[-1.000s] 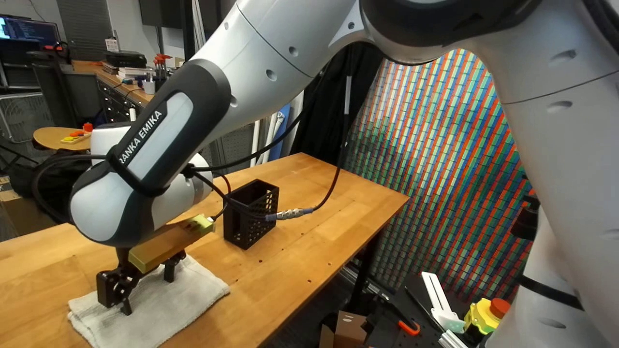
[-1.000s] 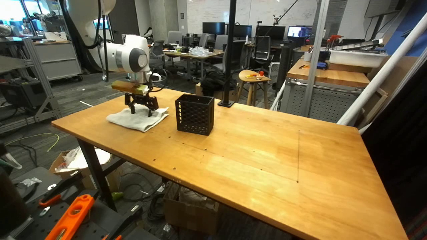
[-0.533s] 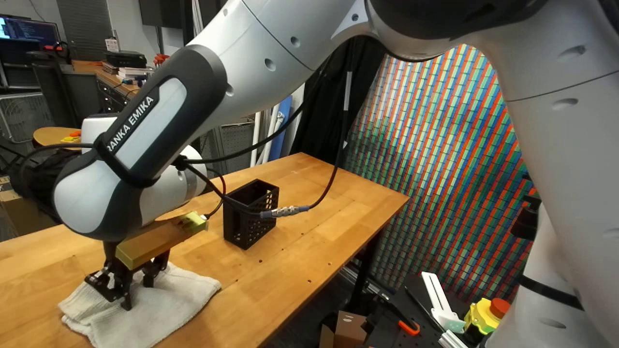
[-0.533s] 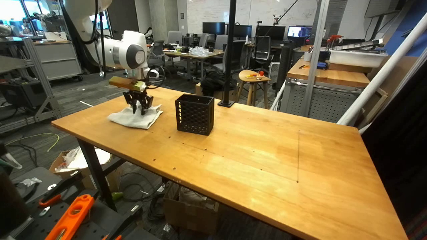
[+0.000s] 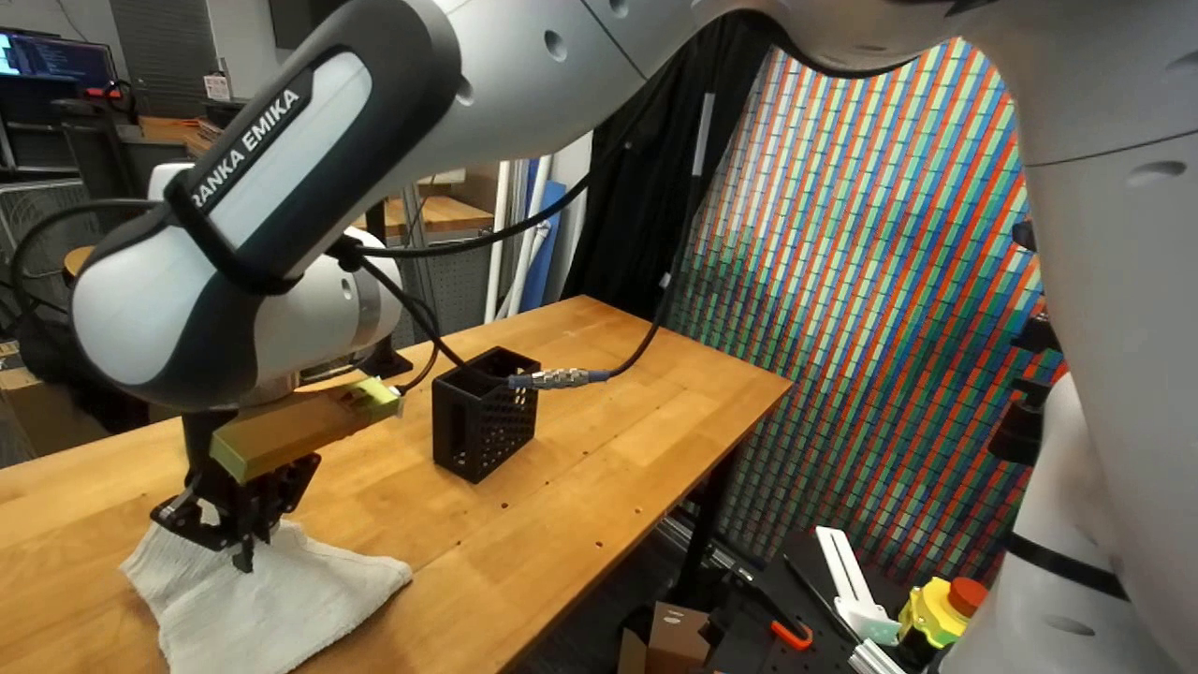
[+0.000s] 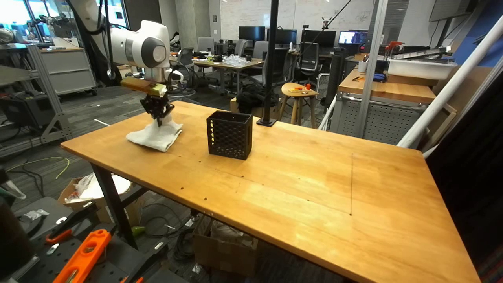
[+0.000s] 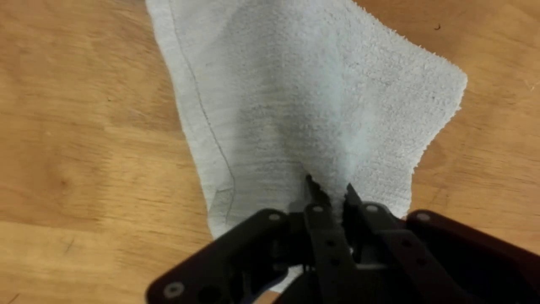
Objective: Put the white towel in the black basket.
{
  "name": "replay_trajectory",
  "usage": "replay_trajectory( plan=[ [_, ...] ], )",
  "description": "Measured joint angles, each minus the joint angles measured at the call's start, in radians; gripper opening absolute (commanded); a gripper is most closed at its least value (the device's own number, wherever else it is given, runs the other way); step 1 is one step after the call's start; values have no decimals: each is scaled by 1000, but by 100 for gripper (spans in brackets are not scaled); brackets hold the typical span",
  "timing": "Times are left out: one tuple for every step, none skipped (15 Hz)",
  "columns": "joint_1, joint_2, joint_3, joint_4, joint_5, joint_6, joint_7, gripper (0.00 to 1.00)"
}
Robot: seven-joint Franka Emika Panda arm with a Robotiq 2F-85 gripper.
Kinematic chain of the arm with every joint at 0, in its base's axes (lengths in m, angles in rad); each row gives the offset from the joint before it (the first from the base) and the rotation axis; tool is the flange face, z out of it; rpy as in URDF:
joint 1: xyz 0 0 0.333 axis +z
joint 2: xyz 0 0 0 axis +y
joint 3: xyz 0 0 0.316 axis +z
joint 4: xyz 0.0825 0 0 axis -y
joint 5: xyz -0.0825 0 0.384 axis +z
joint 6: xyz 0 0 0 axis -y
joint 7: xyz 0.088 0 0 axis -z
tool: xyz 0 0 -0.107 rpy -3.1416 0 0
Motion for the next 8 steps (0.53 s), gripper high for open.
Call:
replay_trajectory(
  plan=[
    [-6, -19, 0, -11, 1, -8, -2, 8],
    [-14, -39, 0, -22, 2, -17, -5, 8],
    [-22, -59, 0, -34, 3, -24, -8, 8],
    [-29, -80, 0, -45, 4, -32, -11, 8],
    [-37, -103, -1, -58, 4, -42, -13, 8],
    [-44, -125, -3, -71, 4, -50, -16, 8],
    [-52, -150, -4, -85, 4, -65, -17, 8],
    [-60, -176, -7, -99, 5, -82, -18, 8]
  ],
)
